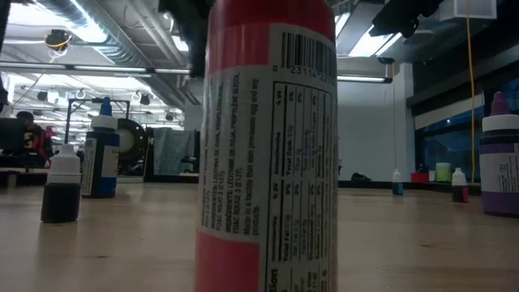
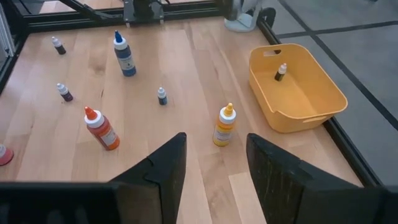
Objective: Pick & Place food coloring
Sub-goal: Put the green food coloring bottle into the yellow bin
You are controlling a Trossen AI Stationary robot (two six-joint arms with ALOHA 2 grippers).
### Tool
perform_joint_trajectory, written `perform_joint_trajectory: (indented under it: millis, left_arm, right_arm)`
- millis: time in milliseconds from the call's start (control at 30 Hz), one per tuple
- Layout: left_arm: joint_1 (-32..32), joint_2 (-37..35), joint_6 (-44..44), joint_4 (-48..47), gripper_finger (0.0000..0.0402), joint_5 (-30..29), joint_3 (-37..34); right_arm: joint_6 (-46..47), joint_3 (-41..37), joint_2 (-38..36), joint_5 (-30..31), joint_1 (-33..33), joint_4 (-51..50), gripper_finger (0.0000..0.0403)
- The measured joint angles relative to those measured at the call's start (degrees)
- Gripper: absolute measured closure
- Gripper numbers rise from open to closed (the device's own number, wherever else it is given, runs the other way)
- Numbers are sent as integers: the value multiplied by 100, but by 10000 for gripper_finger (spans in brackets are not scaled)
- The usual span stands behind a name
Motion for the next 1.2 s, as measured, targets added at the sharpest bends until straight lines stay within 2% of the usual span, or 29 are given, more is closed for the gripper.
perform_joint_trajectory:
  millis: [167,333,533,733,1000,1200]
  left_arm:
    - [164,-45,36,-529,334,-212,961]
    - [298,74,132,-480,334,-184,1144]
    - [601,652,344,-459,334,-184,1218]
    - [716,1227,649,-302,330,-195,1031]
    - [764,1607,702,920,333,-408,149]
    - [867,2015,778,1057,332,-581,-19]
  right_arm:
    - [-5,0,-2,0,0,-2,234]
    - [-14,0,-2,0,0,-2,234]
    - [-16,0,-2,0,0,-4,234]
    - [-17,0,-2,0,0,-8,234]
    - [-17,0,-2,0,0,-28,234]
    - [-31,0,-2,0,-2,-35,234]
